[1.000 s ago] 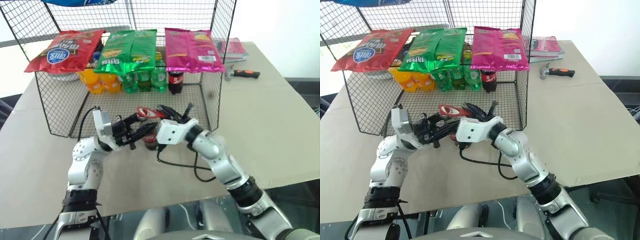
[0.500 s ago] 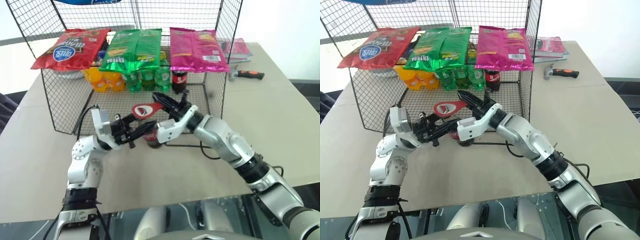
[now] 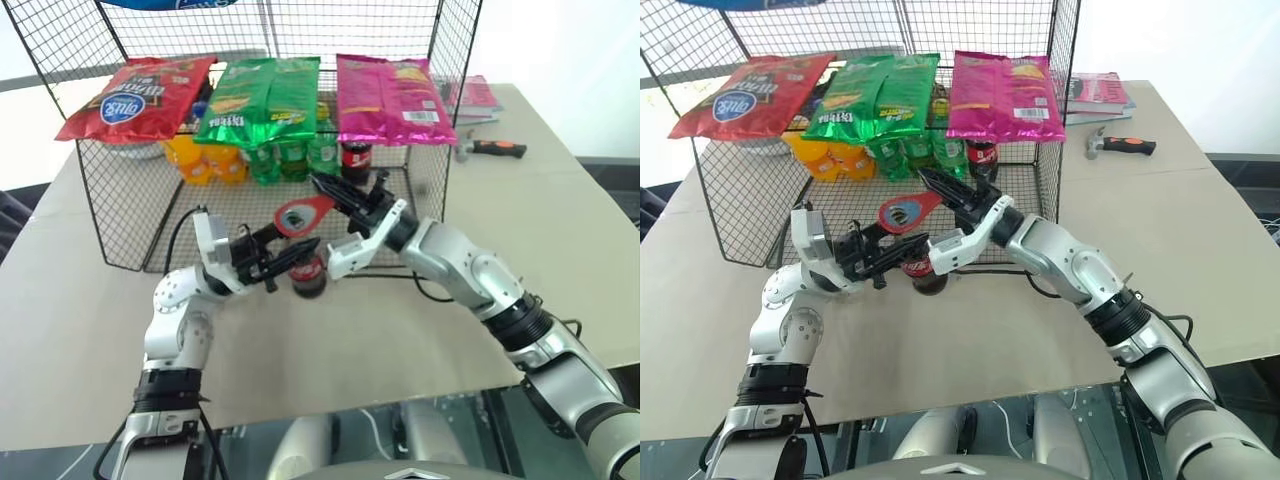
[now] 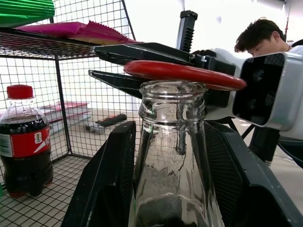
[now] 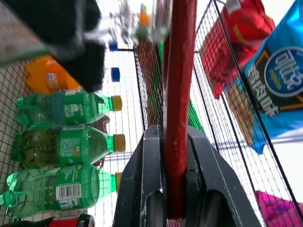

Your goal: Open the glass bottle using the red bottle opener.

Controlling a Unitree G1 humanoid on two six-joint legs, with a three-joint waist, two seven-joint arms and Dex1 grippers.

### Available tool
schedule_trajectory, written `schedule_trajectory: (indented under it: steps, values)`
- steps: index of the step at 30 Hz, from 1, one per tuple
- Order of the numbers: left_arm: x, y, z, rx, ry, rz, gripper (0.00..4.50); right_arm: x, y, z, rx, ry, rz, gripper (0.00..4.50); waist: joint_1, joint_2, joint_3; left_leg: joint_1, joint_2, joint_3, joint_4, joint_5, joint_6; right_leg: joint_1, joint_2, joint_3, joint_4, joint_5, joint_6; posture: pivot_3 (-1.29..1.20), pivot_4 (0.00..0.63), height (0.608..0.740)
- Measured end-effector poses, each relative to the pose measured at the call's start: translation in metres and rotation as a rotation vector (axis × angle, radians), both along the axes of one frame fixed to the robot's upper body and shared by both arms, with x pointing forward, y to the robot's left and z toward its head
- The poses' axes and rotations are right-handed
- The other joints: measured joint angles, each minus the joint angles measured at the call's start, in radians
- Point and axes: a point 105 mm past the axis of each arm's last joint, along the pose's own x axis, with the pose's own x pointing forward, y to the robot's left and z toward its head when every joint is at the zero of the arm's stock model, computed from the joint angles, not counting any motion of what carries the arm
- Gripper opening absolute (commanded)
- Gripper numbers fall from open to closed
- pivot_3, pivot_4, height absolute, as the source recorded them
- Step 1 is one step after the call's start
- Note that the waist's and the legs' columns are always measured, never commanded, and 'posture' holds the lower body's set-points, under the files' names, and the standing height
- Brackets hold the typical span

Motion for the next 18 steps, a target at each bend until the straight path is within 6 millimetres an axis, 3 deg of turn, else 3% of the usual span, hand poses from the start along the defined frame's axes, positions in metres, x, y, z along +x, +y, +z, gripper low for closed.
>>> schedule_trajectory:
  steps: [4,16,17,18]
  values:
    - [-0.001,0.000,0.000,-0.001,0.001,0.001,2.06,-0.001,-0.006,0.005,0.106,0.059,0.016,0.00,0.000,0.000,0.000,0.000,0.000,0.000,0.000,0.000,0.000,0.000,0.000,0.000,0.000,0.000,0.000,0.00,0.150,0.740]
    - [0.002,0.002,0.002,-0.014,0.019,0.040,2.06,0.016,-0.025,-0.021,0.378,0.479,-0.035,0.00,0.000,0.001,0.001,0.000,0.000,0.000,0.000,0.000,0.001,0.000,0.000,0.000,0.000,0.000,0.000,0.00,0.150,0.740]
    - [0.002,0.002,0.002,-0.015,0.020,0.041,2.55,0.016,-0.025,-0.020,0.383,0.483,-0.037,0.00,0.000,0.001,0.001,0.000,0.000,-0.001,0.000,0.000,0.001,0.000,0.000,0.000,0.000,0.000,0.000,0.00,0.150,0.740]
    - [0.002,0.002,0.002,-0.015,0.021,0.043,2.68,0.017,-0.026,-0.020,0.387,0.486,-0.040,0.00,0.000,0.001,0.001,0.000,0.000,-0.001,0.000,0.000,0.001,0.000,0.000,0.000,0.000,0.000,0.000,0.00,0.150,0.740]
